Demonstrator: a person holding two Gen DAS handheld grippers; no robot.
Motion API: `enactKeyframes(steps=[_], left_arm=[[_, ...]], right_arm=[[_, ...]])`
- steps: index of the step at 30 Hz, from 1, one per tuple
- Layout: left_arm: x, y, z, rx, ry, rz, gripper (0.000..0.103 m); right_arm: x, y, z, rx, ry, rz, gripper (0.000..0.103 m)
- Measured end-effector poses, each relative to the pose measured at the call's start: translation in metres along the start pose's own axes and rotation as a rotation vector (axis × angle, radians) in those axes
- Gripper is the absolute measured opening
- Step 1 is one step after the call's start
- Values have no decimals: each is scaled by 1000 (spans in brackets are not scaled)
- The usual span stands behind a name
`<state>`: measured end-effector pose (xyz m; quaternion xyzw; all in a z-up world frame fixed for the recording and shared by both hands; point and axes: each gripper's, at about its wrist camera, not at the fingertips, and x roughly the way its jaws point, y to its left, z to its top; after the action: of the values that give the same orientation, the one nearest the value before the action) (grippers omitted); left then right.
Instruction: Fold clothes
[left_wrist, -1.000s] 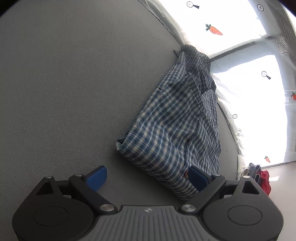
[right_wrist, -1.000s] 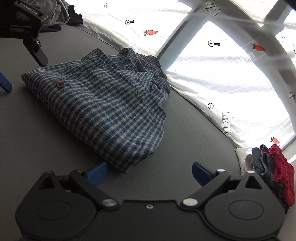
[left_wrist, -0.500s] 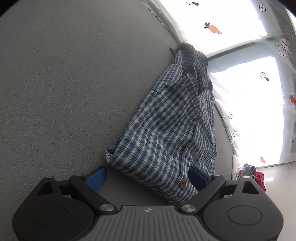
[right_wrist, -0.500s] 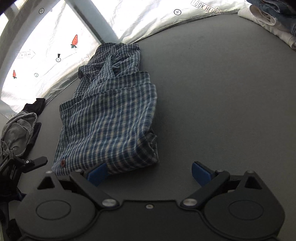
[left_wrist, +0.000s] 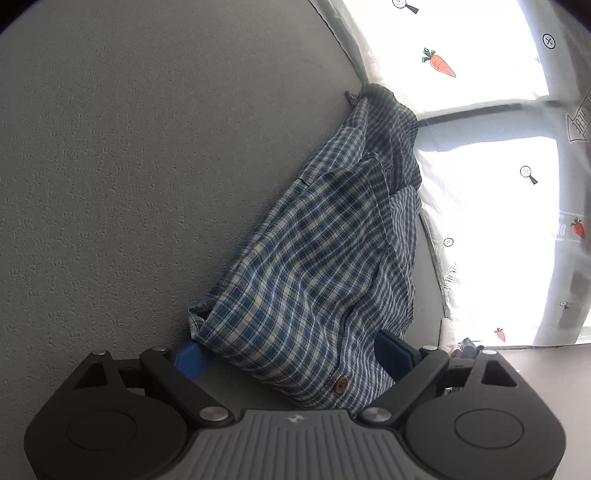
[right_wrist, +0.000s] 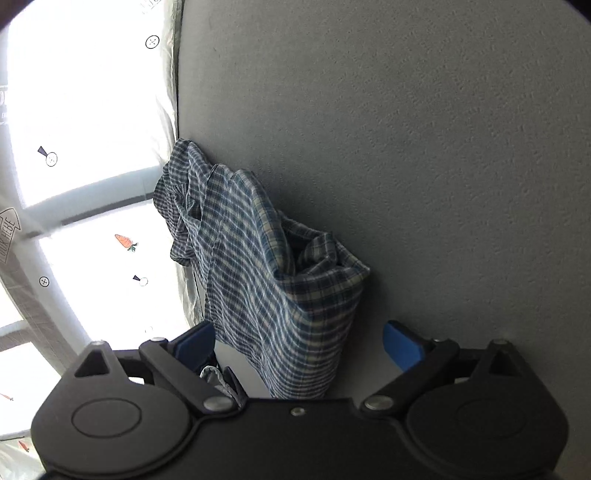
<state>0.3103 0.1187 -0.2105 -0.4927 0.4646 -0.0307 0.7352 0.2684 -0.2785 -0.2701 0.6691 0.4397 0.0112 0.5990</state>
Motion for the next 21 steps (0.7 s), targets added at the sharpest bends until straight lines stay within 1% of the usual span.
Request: enactKeyframes(steps=[1,2,3,4,5,6,8,9,11,12,14,18,21], left_arm=[[2,-1,1,3,2,2,86],[3,-2,1,6,3,3,84],[4,-2,2,7,3,4,80],[5,-2,3,4,3,2,76],[5,0,4,-4,2,-2,74],[6,1,5,-12,2,-5,72],[6,5,8,-36,1,-16,71],[6,6,9,-45,2,-20,71],[6,5,8,-40,3,-18,70],[6,4,8,-31,2,-14,70],[7,1,6,-14,-2,-5,70],[6,-1,3,-10,-16,6,70],[6,-2,2,-11,-23,13,70]], right_arm=[[1,-1,0,7,-9,4,95],[2,-2,1,22,-19,9,90],[2,-3,2,39,-28,14,85],[2,-4,3,56,-38,19,83],[3,-5,4,67,-43,23,80],[5,-5,4,77,-45,21,78],[7,-3,6,85,-43,6,78],[8,1,5,56,-38,-16,78],[12,23,2,-125,-24,-102,76],[14,35,-2,-222,-26,-150,73],[22,56,-13,-414,-28,-254,69],[35,78,-32,-666,-35,-380,66],[42,85,-43,-853,-45,-466,66]])
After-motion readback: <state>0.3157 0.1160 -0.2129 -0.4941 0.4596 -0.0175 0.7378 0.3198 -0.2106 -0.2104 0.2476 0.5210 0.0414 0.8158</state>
